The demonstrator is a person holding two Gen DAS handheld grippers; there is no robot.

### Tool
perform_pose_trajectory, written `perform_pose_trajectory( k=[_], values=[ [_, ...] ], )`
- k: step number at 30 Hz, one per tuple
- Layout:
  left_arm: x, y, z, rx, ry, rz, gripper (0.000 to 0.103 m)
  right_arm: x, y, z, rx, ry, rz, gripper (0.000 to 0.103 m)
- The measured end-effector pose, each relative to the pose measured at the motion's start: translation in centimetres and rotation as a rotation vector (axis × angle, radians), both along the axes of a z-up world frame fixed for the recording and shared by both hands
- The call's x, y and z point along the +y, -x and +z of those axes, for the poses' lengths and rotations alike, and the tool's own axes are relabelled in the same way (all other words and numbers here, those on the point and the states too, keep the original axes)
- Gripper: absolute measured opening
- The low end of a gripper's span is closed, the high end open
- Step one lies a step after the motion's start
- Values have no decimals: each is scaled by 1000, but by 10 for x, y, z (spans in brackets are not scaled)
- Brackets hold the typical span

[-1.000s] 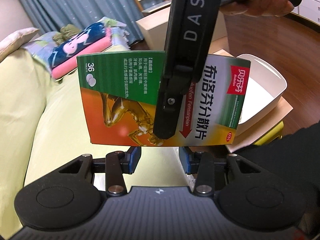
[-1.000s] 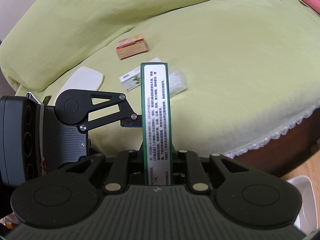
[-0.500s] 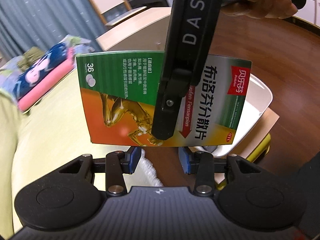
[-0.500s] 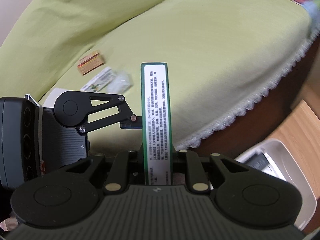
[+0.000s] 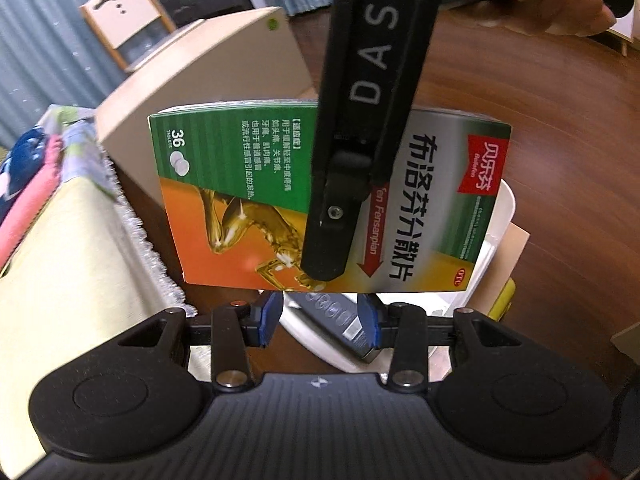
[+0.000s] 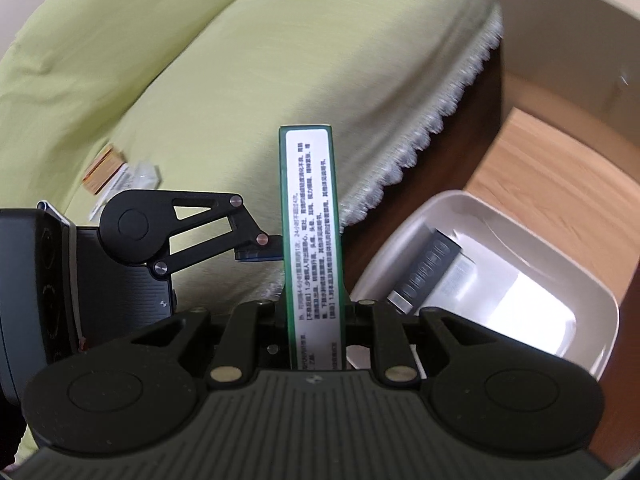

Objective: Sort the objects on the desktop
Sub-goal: 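Carry the green-and-orange box with the right gripper toward the white basin, then lower the green box with the right gripper into the basin beside the other boxes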

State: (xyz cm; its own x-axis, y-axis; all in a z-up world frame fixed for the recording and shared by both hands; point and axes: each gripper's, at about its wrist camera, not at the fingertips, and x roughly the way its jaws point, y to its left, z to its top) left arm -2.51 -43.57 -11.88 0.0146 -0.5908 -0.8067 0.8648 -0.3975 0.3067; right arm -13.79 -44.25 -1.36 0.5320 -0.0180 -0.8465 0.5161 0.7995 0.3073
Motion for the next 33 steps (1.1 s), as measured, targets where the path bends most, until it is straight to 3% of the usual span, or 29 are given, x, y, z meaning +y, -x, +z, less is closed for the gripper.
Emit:
perform_pose_trajectory(
  k=[14,33],
  values=[
    [-34,16,-43,32,-72,-52,48,-15,40,-34,13,-38,-144,16],
    [-50,12,-75,61,-94,15,48,-31,68,-75,8,-84,-322,16]
  ],
)
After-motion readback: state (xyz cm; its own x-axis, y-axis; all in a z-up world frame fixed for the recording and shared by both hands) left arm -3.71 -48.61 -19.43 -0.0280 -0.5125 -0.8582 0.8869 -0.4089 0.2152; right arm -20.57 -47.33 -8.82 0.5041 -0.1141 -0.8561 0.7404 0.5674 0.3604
